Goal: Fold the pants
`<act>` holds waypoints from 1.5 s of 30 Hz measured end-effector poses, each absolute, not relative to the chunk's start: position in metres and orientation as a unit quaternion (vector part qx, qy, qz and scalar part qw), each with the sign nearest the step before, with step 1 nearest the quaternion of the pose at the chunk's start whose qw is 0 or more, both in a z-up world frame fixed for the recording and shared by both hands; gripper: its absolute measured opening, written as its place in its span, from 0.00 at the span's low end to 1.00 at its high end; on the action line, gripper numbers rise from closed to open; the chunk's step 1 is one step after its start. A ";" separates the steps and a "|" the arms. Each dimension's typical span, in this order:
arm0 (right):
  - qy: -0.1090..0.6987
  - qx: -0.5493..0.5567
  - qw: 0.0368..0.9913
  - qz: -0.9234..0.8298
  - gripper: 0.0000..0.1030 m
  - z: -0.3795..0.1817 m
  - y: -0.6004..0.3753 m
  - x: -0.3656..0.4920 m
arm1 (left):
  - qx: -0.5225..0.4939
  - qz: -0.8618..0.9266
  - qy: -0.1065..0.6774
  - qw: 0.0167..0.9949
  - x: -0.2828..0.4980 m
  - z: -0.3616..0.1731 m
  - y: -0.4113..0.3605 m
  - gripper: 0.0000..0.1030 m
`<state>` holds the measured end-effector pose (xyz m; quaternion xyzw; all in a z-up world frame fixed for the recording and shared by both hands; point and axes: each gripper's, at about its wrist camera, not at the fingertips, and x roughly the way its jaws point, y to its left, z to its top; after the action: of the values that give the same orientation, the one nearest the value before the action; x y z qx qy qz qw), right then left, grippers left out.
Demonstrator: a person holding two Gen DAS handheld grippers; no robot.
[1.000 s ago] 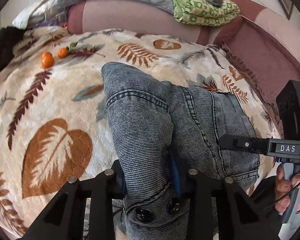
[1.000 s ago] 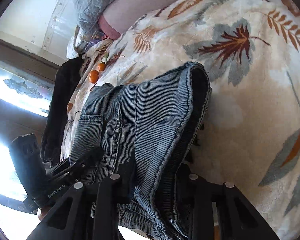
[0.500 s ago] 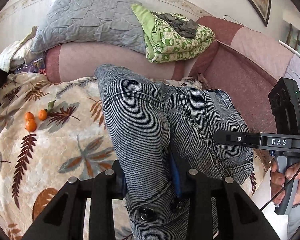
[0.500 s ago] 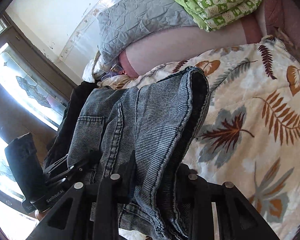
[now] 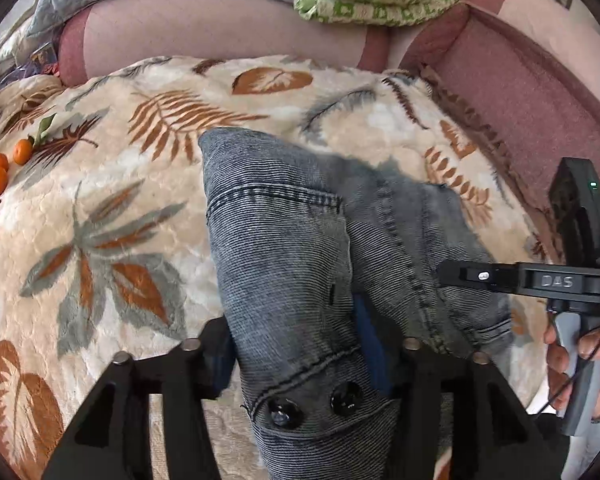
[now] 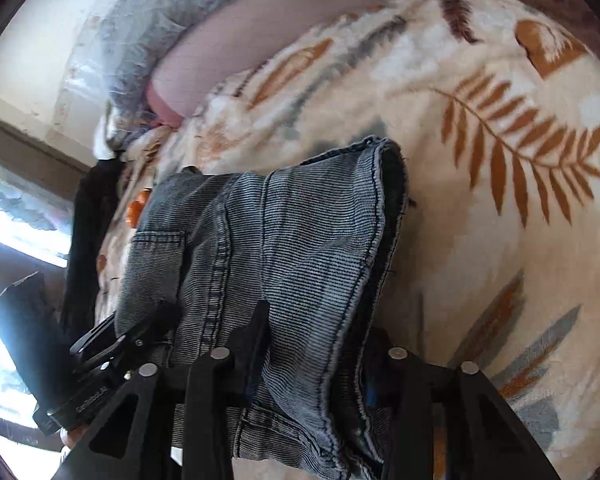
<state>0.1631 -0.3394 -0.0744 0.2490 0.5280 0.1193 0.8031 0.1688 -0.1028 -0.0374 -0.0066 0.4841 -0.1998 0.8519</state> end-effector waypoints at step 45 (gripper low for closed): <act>0.330 0.047 0.943 0.003 1.00 -0.005 -0.275 -0.034 | 0.019 -0.076 0.371 0.925 -0.003 0.034 -0.079 0.85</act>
<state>-0.0341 -0.2746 -0.0052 0.0474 0.3301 0.0031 0.9428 -0.0026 -0.0790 0.0336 0.0185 0.3708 -0.0762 0.9254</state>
